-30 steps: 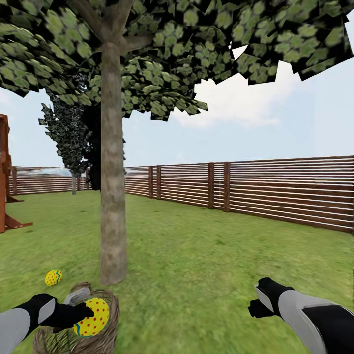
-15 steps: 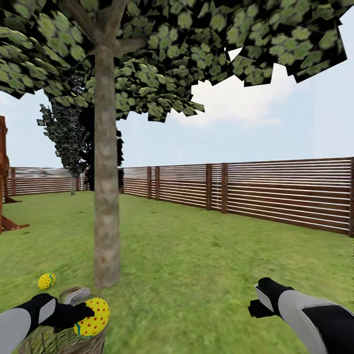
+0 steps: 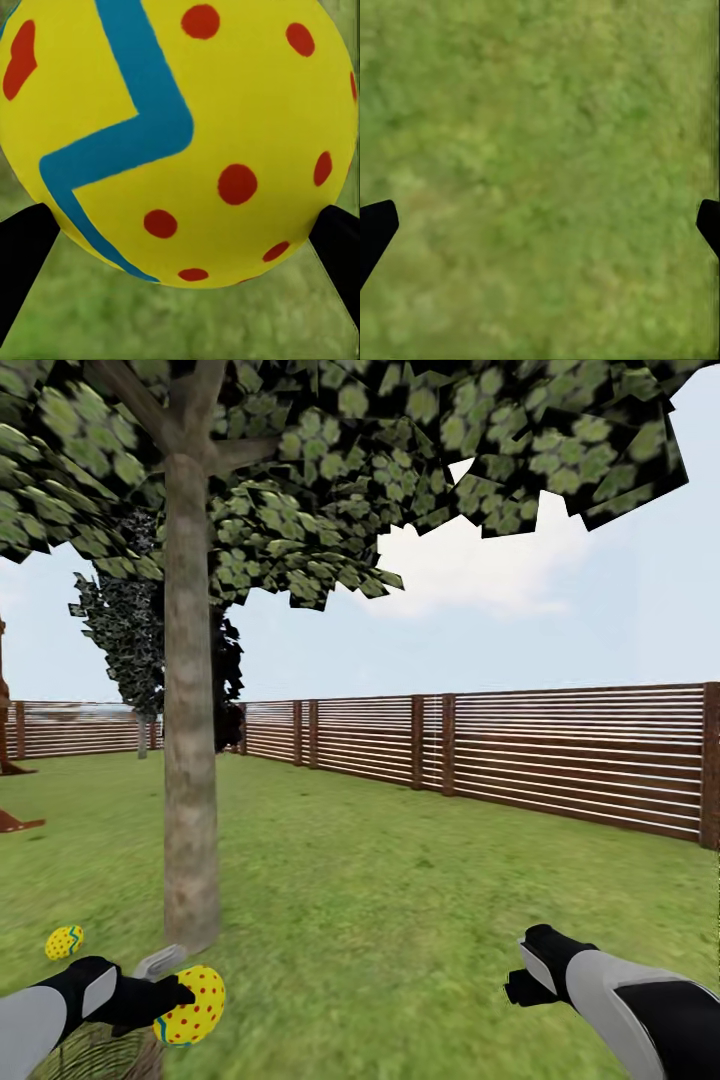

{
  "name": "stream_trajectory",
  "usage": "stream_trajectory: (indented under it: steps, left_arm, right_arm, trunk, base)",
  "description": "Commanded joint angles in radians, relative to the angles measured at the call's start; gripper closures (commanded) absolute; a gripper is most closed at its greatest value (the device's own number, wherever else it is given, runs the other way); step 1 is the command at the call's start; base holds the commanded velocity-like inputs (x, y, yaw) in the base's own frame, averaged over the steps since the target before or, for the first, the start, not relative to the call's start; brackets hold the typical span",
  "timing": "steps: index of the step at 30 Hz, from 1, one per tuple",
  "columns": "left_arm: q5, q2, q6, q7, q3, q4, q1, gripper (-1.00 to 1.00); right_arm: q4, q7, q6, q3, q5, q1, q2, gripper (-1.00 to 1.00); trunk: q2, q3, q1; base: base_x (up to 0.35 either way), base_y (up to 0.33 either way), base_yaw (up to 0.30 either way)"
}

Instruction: Take the three Easter eggs out of the wicker basket on the lawn in the garden, then place them on the lawn next to a single tree (choose any tree) so that all three eggs are next to the same tree and none are left in the basket.

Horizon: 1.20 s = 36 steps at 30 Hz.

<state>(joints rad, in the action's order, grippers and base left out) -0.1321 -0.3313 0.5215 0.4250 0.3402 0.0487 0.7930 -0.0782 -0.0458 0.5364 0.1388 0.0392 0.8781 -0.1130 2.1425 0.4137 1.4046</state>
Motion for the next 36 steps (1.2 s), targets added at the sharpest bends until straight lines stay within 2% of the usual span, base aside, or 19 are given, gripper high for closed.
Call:
stream_trajectory:
  steps: [1, 10, 17, 25, 29, 34, 36]
  left_arm:
    - [-0.011, -0.001, 0.002, 0.003, 0.008, 0.002, 0.002, 1.00]
    - [-0.009, 0.001, 0.002, 0.003, 0.008, 0.003, 0.002, 1.00]
    - [-0.008, 0.002, 0.002, 0.004, 0.009, 0.005, 0.002, 1.00]
    - [-0.009, 0.003, 0.002, 0.003, 0.008, 0.004, 0.002, 1.00]
    - [-0.009, 0.005, 0.002, 0.003, 0.008, 0.005, 0.002, 1.00]
    - [-0.010, 0.009, 0.002, 0.002, 0.008, 0.005, 0.002, 1.00]
    - [-0.010, 0.012, 0.002, 0.002, 0.008, 0.005, 0.002, 1.00]
  right_arm:
    - [0.000, 0.001, 0.002, 0.002, 0.004, 0.001, 0.000, -1.00]
    - [0.000, 0.005, 0.000, 0.002, 0.001, 0.001, -0.009, -1.00]
    - [-0.013, 0.011, -0.029, 0.001, -0.007, 0.001, -0.018, -1.00]
    - [-0.014, 0.007, -0.031, 0.001, -0.001, 0.000, -0.017, -1.00]
    - [-0.013, 0.002, -0.032, 0.001, -0.002, 0.001, -0.017, -1.00]
    - [-0.014, 0.001, -0.032, 0.001, -0.001, 0.001, -0.016, -1.00]
    - [-0.014, 0.002, -0.032, 0.001, -0.001, 0.001, -0.016, -1.00]
  trunk:
    - [-0.006, -0.002, -0.004]
    - [-0.069, -0.030, -0.038]
    - [-0.118, -0.052, -0.065]
    - [-0.174, -0.077, -0.096]
    - [-0.202, -0.090, -0.111]
    - [-0.202, -0.090, -0.111]
    - [-0.216, -0.096, -0.119]
  base:
    - [0.098, -0.345, 0.000]
    - [0.040, -0.266, 0.000]
    - [0.000, -0.308, 0.000]
    - [-0.057, -0.217, 0.004]
    - [-0.114, -0.344, 0.222]
    - [-0.052, -0.345, 0.290]
    - [-0.010, -0.346, 0.293]
